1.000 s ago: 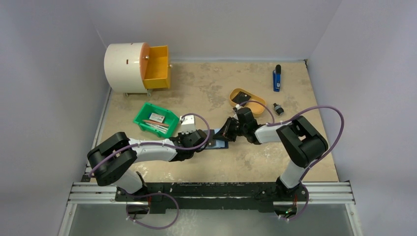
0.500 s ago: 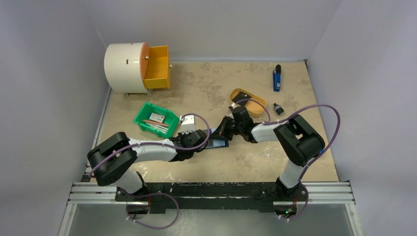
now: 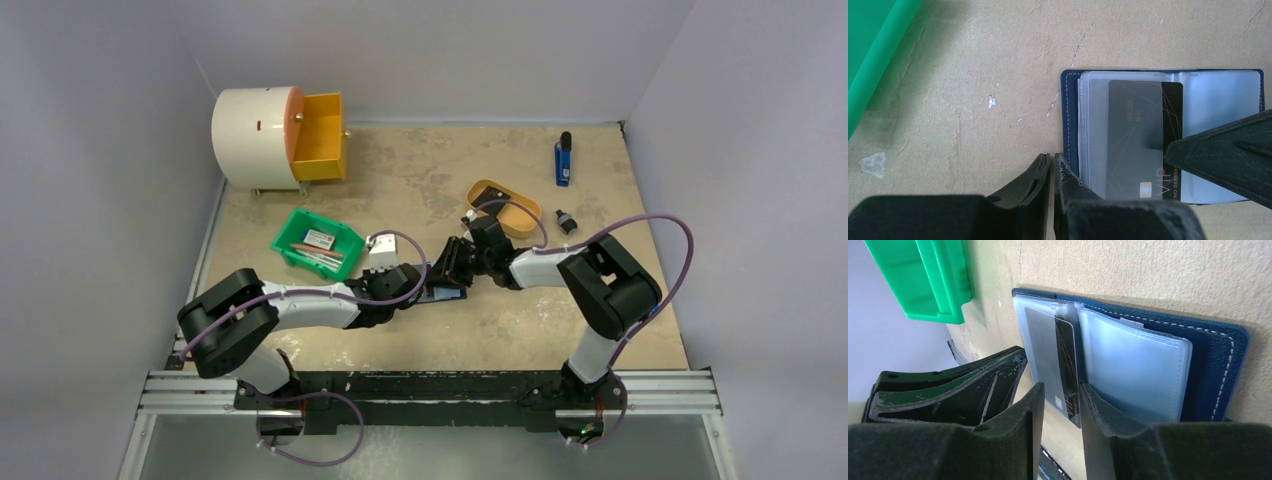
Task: Put the credit cards into the card holder
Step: Insert the credit card into the card holder.
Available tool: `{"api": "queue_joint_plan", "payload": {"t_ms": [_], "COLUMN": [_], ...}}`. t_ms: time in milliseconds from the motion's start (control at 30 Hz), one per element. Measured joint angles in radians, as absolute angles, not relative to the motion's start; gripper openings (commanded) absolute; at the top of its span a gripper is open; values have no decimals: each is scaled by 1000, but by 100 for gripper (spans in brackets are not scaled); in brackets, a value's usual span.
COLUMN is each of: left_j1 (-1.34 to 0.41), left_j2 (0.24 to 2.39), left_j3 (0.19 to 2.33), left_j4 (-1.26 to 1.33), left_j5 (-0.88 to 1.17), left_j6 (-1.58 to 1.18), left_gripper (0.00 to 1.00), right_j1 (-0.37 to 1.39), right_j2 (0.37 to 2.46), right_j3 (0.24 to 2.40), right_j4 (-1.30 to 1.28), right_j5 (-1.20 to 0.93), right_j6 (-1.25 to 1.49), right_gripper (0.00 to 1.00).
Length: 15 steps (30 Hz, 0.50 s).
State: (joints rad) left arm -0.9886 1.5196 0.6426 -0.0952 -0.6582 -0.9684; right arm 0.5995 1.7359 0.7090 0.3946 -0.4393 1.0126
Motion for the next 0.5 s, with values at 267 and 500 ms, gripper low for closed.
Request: {"api": "queue_joint_plan", "payload": {"t_ms": [267,500], "left_j1": [-989,-989], "left_j2": [1520,1520], "left_j3": [643,643], "left_j4": [-94,-94], "left_j5": [-657,-657], "left_j6": [-968,-966], "left_gripper": [6,6], "right_j1": [615,634], "right_j2": [1738,1760], "right_j3": [745,791], "right_j4": [362,324], "right_j5": [-441,-440], "right_j6": [983,943], "right_gripper": [36,36]}}
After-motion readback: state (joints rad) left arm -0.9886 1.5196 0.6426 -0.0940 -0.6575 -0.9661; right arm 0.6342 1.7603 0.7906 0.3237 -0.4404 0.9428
